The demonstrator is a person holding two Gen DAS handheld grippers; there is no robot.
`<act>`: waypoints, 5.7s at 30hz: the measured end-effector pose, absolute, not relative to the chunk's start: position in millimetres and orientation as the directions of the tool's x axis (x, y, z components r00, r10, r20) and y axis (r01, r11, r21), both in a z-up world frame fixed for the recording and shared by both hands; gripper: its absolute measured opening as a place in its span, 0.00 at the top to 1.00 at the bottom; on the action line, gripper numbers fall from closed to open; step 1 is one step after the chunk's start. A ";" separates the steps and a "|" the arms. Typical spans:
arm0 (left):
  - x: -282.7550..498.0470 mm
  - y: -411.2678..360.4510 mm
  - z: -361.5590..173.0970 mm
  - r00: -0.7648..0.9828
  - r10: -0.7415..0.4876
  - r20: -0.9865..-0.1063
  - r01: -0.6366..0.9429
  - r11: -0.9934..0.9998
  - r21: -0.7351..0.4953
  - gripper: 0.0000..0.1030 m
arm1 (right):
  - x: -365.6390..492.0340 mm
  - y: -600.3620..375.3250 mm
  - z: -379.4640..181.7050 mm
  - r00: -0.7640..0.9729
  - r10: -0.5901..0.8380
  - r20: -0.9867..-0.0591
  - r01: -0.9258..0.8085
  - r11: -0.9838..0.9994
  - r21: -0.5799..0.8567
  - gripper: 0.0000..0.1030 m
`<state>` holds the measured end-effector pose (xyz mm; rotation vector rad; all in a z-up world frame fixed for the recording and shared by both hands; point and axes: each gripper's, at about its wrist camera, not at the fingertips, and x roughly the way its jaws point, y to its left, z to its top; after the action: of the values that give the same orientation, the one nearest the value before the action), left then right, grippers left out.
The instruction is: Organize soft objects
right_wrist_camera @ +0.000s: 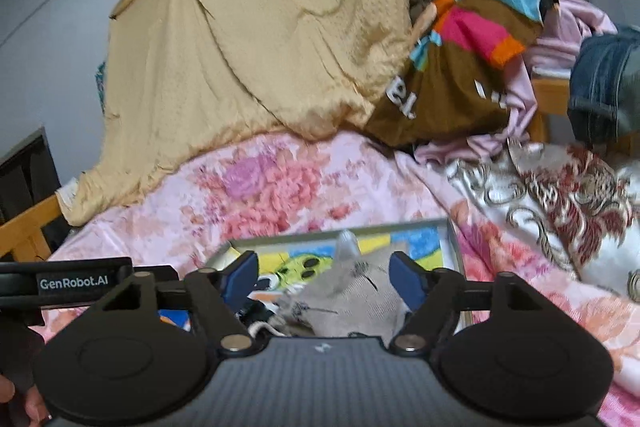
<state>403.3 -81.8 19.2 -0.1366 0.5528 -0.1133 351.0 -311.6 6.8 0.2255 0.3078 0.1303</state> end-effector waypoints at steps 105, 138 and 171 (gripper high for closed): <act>180.0 42.7 -20.6 0.903 -0.084 -0.421 0.009 0.984 -0.177 0.01 | 168.4 -215.2 -8.5 0.937 0.122 -0.327 -0.144 0.989 -0.043 0.00; 155.8 23.0 -47.4 0.888 -0.144 -0.437 0.105 0.988 -0.112 0.01 | 140.1 -230.4 -42.7 0.895 0.084 -0.438 -0.046 0.994 0.099 0.00; 160.8 31.5 -53.7 0.892 -0.110 -0.438 0.046 0.987 -0.155 0.01 | 154.7 -219.9 -52.9 0.888 0.100 -0.448 -0.068 0.994 0.088 0.00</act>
<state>160.8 31.5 -53.7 -0.1419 0.4618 -0.0815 154.7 -219.9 -52.9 0.0702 0.4689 0.0873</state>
